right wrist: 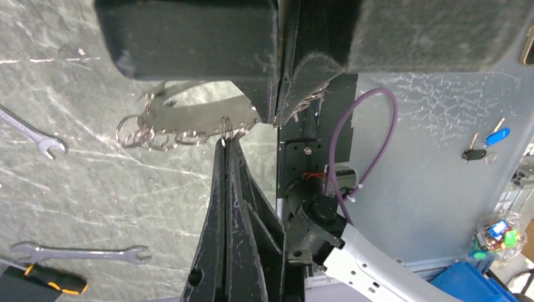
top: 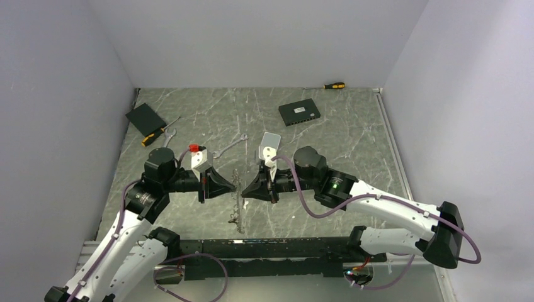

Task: Put the keys on the keyring

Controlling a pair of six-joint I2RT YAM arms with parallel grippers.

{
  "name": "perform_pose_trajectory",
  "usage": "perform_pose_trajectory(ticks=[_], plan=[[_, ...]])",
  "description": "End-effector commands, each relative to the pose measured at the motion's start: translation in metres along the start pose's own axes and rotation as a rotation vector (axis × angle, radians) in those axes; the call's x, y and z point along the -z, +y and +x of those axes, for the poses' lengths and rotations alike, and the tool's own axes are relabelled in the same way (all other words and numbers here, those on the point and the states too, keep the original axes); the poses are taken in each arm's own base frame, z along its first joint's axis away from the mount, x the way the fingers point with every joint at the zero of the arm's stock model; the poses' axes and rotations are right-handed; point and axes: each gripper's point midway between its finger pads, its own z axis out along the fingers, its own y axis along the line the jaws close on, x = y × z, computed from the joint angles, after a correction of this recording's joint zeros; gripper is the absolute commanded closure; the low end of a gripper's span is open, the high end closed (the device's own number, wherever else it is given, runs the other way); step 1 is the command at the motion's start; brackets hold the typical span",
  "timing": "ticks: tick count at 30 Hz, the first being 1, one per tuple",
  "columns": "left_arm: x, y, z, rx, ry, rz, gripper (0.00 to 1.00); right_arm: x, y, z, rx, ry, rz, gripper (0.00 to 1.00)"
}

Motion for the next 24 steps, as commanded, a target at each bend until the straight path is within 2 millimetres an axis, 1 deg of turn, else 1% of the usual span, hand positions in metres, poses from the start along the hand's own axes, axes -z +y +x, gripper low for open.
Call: perform_pose_trajectory(ticks=[1,3,6,12,13,18,24], plan=[[0.005,0.005,-0.023,-0.107,-0.03,-0.062,1.0,0.015,0.003,-0.018,0.025,-0.028,0.016,1.0],[0.006,0.006,-0.023,-0.107,-0.027,-0.072,1.0,0.018,0.001,-0.011,0.008,-0.006,0.032,1.0],[0.005,0.007,-0.022,-0.104,-0.024,-0.072,1.0,0.018,-0.002,-0.008,-0.005,-0.001,0.047,1.0],[0.004,0.005,-0.021,-0.093,-0.021,-0.057,1.0,0.013,-0.024,-0.009,-0.003,-0.013,0.147,1.0],[0.004,0.005,-0.021,-0.092,-0.021,-0.057,1.0,0.012,-0.026,-0.012,0.005,-0.024,0.154,1.0],[0.004,0.005,-0.02,-0.092,-0.021,-0.054,1.0,0.007,-0.035,-0.01,0.004,-0.027,0.186,1.0],[0.004,0.005,-0.02,-0.091,-0.02,-0.057,1.0,0.002,-0.037,-0.007,-0.002,-0.021,0.178,1.0]])
